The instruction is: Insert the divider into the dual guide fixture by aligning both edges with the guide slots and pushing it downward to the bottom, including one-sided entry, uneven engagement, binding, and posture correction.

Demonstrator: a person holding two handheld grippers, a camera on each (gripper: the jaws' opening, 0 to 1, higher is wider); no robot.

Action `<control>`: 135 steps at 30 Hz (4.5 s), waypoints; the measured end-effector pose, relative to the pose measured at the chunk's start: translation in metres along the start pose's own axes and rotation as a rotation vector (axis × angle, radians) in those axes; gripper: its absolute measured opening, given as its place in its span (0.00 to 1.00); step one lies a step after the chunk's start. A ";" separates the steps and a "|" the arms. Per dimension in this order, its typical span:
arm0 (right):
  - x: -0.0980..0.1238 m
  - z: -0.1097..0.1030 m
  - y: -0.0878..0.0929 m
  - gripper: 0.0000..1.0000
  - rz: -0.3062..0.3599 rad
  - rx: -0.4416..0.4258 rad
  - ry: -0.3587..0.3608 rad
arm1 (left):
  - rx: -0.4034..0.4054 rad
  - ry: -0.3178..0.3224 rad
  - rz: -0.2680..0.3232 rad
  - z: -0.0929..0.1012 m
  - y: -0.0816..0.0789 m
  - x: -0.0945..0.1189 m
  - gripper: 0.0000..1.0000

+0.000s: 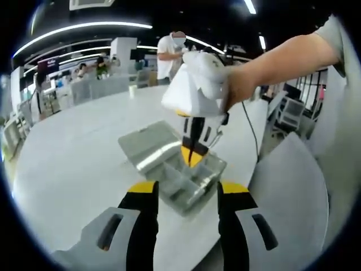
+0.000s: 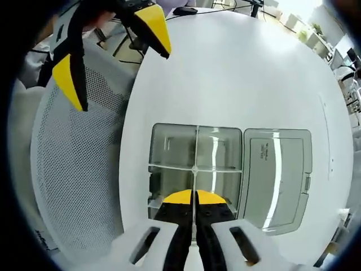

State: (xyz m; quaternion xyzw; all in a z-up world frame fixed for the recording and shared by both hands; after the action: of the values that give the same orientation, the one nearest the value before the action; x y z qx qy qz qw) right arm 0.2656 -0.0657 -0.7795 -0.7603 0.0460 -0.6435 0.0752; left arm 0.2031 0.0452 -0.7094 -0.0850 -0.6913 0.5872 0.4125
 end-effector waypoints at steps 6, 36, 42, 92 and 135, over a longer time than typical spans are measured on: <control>-0.005 -0.001 0.001 0.00 -0.009 -0.004 0.000 | 0.000 0.000 -0.001 0.002 0.001 0.001 0.40; -0.019 -0.001 0.004 0.00 -0.039 0.006 0.014 | 0.010 -0.015 0.003 -0.001 0.005 0.007 0.40; -0.019 -0.001 0.005 0.00 -0.030 -0.008 0.016 | 0.009 -0.013 0.004 0.001 0.004 0.008 0.40; 0.032 -0.039 0.057 0.52 0.722 -0.315 0.113 | 0.150 -0.067 0.037 -0.006 0.025 0.025 0.86; 0.068 -0.133 0.130 0.88 0.999 -0.753 0.438 | 0.226 -0.264 0.076 0.000 0.024 0.066 0.99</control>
State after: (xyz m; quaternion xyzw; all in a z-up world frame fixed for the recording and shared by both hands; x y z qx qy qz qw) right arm 0.1498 -0.2124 -0.7144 -0.4734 0.6291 -0.6109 0.0827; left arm 0.1520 0.0921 -0.6992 0.0139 -0.6652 0.6824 0.3027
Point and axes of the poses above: the point that each gripper's makers call its tool centre point, and the gripper's own axes: x roughly backward along the fingers, z roughly to its right, y roughly out of its underside, the point moved 4 cm from there along x, roughly backward along the fingers, and after that the axes turned 9 degrees about -y, right-handed, at the moved point
